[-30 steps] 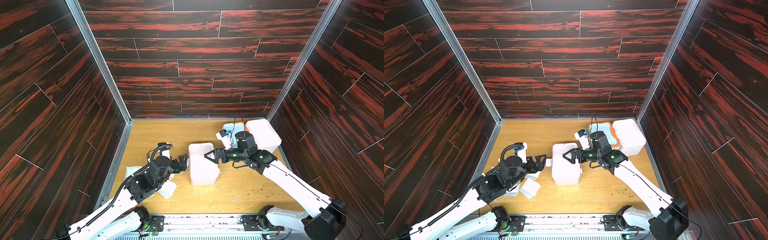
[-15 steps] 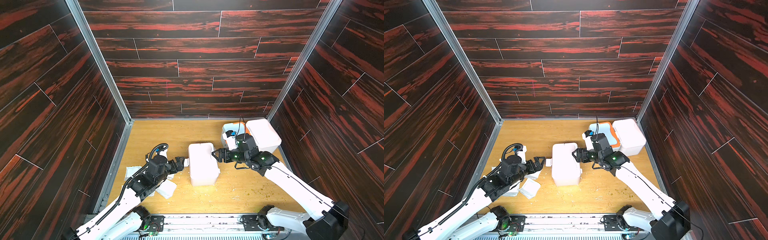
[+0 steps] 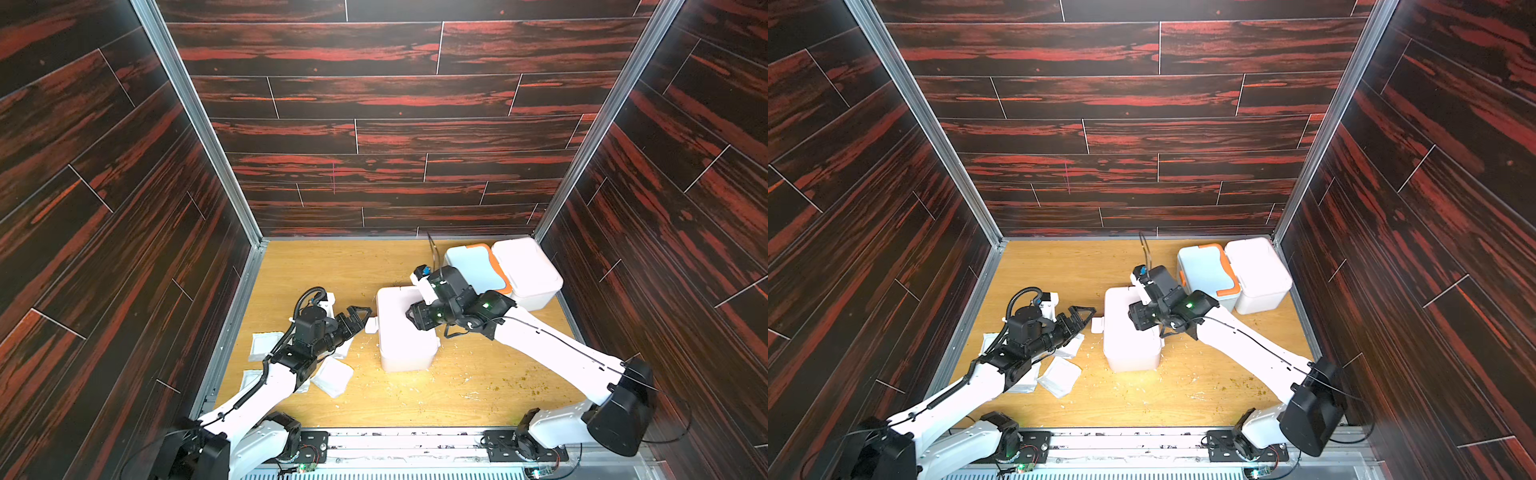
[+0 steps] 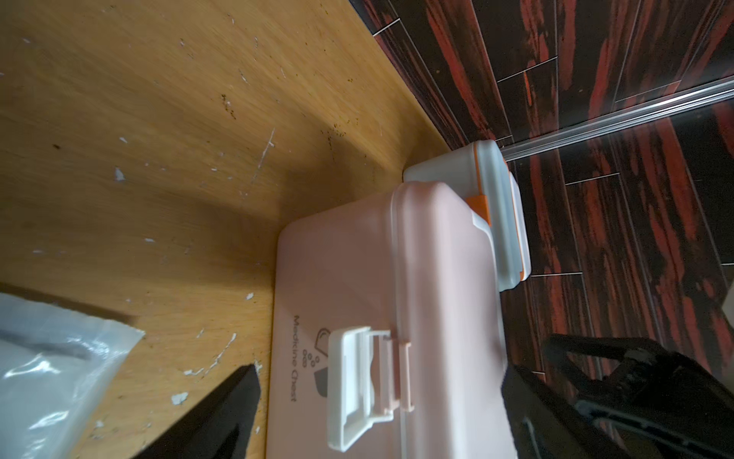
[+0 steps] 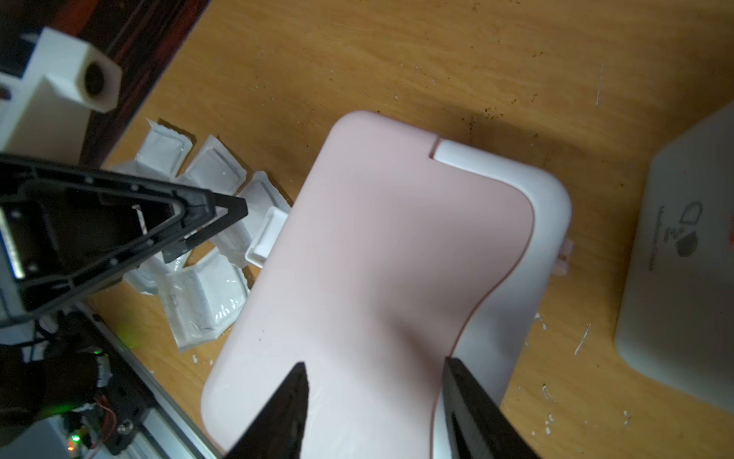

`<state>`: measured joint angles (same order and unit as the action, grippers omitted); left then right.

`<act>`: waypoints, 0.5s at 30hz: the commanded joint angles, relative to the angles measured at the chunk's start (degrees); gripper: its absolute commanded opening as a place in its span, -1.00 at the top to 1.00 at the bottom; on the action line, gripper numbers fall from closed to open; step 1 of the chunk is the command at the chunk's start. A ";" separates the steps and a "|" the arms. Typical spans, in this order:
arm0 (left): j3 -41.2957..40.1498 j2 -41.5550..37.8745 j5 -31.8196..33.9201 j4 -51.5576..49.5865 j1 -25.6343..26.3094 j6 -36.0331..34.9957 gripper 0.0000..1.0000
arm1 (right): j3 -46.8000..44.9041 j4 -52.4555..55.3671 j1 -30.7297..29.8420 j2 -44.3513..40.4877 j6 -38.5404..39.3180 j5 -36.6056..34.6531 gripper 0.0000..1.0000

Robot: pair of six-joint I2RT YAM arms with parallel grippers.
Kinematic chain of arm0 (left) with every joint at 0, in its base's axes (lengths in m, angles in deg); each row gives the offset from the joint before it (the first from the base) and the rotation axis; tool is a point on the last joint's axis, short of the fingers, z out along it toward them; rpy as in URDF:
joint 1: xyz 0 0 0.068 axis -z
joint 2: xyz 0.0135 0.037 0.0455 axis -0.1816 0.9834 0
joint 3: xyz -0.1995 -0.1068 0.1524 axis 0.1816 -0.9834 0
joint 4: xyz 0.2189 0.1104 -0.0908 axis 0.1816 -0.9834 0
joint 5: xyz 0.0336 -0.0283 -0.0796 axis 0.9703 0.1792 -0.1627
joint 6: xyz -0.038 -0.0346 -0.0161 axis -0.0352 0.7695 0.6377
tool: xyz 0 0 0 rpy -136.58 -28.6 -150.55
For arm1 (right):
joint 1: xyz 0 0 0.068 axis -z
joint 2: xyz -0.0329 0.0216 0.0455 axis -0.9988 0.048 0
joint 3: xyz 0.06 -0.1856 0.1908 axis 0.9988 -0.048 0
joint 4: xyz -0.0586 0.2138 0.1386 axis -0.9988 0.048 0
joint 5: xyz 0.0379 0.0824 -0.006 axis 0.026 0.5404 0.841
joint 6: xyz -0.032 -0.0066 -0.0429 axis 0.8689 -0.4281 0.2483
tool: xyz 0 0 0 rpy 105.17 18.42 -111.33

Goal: Open first aid kits and take out gauze
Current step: Fasten the fastener of the first aid kit.

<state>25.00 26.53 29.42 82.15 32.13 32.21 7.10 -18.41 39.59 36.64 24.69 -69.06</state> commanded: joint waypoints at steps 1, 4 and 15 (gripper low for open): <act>-0.78 2.43 -4.04 8.71 -0.31 3.05 -1.00 | 2.67 2.90 -1.42 3.79 2.06 -2.44 -0.08; -0.61 5.11 -5.71 10.66 -0.31 3.64 -0.99 | 4.04 3.46 -2.08 5.68 2.09 -3.01 -0.07; -1.22 16.06 -11.15 24.04 0.59 9.34 -0.98 | 1.94 4.50 -2.14 8.50 0.65 -4.23 -0.04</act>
<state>24.58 42.05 20.06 99.14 32.29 38.74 10.21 -15.98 37.73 43.78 25.79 -72.84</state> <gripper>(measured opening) 0.990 0.523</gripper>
